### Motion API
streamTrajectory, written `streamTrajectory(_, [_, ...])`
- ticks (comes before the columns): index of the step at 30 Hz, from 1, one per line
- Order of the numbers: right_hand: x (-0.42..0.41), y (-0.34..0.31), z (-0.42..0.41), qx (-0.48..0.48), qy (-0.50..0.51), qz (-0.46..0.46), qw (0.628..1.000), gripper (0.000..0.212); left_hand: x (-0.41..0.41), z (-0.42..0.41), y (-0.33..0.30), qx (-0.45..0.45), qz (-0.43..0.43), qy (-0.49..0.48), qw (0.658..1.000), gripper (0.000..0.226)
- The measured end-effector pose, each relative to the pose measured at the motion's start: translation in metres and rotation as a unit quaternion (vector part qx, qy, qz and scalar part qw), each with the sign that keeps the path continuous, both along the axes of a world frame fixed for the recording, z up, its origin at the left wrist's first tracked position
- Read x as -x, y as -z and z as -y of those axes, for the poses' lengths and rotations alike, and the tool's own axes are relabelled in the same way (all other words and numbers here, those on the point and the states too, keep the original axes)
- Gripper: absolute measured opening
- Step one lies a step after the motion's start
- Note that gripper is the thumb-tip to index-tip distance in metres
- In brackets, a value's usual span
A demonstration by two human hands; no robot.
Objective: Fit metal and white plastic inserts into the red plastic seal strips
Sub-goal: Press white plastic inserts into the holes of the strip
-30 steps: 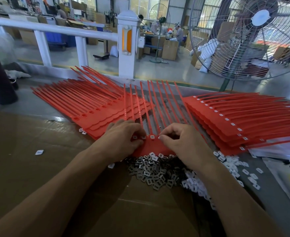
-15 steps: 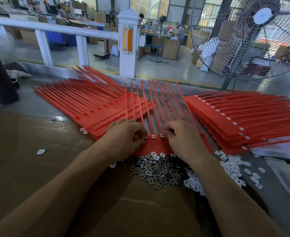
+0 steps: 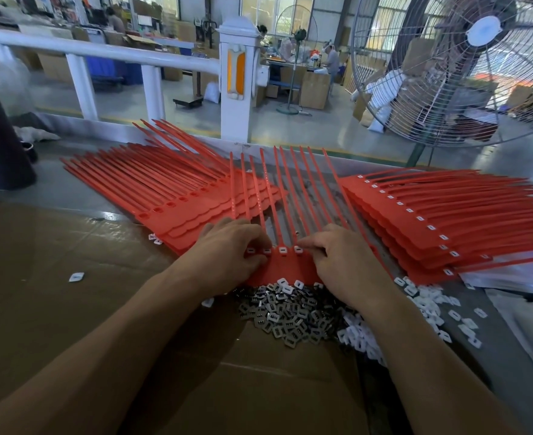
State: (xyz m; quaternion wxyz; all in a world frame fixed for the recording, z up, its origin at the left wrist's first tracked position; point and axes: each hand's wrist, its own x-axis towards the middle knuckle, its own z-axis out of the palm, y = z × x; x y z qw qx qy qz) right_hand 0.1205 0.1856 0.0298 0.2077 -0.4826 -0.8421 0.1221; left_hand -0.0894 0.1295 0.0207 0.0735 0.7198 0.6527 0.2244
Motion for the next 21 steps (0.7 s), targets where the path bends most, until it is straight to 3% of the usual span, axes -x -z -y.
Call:
streamTrajectory(10, [0.0045, -0.0052, 0.0043, -0.005, -0.004, 0.128, 0.992, 0.044, 0.0012, -0.0029, 0.0040, -0.002, 0.002, -0.008, 1.000, 0.022])
streamTrajectory(15, [0.0060, -0.0050, 0.0038, 0.005, 0.004, 0.125, 0.992, 0.044, 0.0001, -0.0014, 0.0045, -0.003, 0.013, -0.006, 1.000, 0.019])
streamTrajectory(21, [-0.0038, -0.0026, 0.0054, 0.012, -0.004, 0.052, 0.999, 0.044, 0.0017, -0.0014, 0.0033, 0.002, 0.016, 0.000, 1.000, 0.019])
